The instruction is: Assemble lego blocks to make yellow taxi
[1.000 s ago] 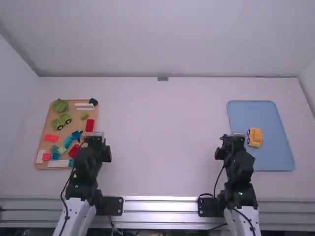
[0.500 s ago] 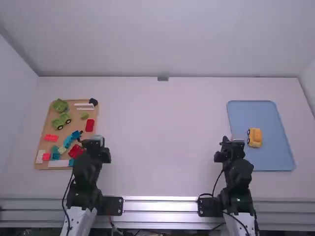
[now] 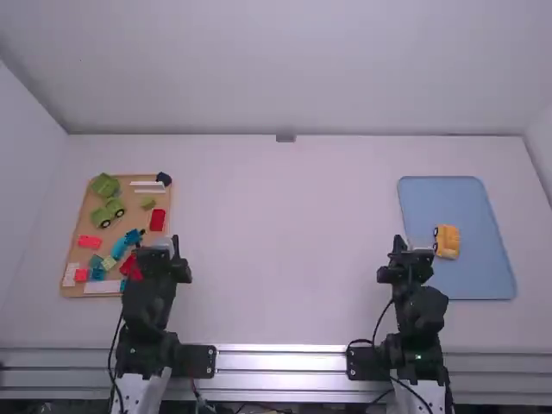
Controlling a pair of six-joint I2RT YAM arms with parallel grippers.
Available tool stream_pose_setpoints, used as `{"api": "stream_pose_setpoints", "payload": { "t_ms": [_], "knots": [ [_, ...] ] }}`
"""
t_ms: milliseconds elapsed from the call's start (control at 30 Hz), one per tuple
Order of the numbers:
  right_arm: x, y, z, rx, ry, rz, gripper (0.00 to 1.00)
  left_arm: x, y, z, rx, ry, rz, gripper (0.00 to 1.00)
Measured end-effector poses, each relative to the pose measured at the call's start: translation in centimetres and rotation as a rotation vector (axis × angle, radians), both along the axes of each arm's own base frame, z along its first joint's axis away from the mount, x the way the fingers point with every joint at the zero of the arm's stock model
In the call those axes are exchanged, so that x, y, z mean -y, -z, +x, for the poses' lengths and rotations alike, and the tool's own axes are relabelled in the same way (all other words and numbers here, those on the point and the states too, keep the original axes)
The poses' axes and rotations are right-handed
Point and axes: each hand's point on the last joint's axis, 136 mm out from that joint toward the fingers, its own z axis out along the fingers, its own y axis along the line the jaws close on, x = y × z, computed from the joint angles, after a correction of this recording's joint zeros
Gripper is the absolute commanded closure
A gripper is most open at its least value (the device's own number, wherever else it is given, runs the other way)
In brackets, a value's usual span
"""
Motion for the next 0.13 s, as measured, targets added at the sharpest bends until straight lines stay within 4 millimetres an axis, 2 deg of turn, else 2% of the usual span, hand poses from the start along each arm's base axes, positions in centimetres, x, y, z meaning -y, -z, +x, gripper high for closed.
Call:
{"api": "stream_pose_setpoints", "payload": {
  "t_ms": [133],
  "knots": [
    [-0.02, 0.0, 0.0, 0.0, -0.001, 0.004, 1.0, 0.01, -0.26, -0.04, 0.011, 0.0, 0.0, 1.0]
  ]
}}
